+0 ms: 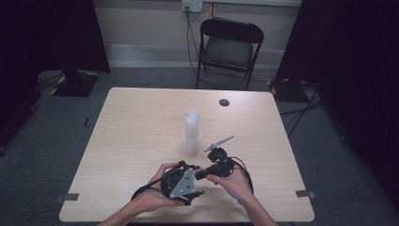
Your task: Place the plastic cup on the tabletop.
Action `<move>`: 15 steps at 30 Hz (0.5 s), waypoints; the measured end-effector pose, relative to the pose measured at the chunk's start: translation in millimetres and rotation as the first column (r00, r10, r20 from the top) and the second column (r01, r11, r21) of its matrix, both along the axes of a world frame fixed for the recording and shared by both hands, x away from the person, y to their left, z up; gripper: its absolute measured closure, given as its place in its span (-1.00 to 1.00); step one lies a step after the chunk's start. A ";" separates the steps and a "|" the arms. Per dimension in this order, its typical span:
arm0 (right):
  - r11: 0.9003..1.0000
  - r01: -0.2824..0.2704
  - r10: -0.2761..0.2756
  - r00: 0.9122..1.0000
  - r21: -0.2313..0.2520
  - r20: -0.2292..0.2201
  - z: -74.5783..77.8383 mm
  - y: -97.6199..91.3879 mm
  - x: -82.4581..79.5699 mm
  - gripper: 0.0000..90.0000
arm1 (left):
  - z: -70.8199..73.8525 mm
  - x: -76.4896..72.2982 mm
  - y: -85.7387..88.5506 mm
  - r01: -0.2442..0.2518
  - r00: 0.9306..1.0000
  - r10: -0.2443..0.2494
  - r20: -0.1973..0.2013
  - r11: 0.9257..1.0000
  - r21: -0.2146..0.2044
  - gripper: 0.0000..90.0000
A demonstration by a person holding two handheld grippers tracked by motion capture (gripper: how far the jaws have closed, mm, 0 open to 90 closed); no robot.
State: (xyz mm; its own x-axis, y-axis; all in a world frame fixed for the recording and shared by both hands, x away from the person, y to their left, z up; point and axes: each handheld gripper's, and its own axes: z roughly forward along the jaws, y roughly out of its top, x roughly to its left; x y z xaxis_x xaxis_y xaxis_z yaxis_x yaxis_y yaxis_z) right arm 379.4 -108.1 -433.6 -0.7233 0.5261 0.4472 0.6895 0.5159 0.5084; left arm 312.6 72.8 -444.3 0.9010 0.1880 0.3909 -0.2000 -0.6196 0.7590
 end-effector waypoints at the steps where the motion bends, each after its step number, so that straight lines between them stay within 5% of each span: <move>1: 1.000 0.000 0.000 1.000 0.003 -0.004 -0.6 0.8 -0.2 0.98 | -0.2 -0.6 -1.1 0.001 1.000 -0.001 -0.002 1.000 0.006 -0.45; 15: 1.000 0.024 -0.024 1.000 0.006 -0.014 -1.6 2.0 0.1 0.96 | -0.2 1.1 0.9 -0.029 0.999 0.028 -0.018 0.999 -0.017 -0.38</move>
State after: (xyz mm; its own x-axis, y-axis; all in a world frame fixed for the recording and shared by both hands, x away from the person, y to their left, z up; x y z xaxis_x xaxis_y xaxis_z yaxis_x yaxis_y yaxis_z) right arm 379.5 -106.1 -435.2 -0.7043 0.5402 0.4606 0.7086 0.4959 0.5019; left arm 313.7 73.7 -444.5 0.9019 0.2203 0.3717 -0.1692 -0.6114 0.7730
